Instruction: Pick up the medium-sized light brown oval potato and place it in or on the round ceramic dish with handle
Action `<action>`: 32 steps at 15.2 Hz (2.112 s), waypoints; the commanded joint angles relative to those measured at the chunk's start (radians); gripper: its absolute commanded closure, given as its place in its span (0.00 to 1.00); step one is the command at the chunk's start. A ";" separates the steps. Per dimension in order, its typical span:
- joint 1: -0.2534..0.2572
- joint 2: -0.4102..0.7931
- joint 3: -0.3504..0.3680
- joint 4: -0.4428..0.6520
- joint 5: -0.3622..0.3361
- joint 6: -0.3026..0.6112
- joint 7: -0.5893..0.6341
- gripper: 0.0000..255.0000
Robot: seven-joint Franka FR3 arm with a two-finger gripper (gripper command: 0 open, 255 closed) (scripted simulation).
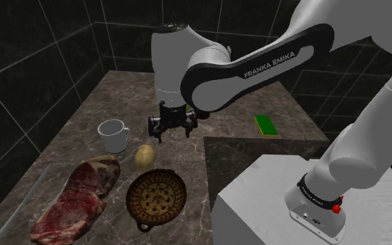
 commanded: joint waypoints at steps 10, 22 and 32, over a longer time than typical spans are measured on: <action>0.173 0.414 -0.026 0.332 -0.252 -0.025 0.295 0.00; 0.182 0.455 -0.045 0.298 -0.285 0.043 0.315 0.00; 0.181 0.441 -0.039 0.285 -0.279 0.044 0.320 1.00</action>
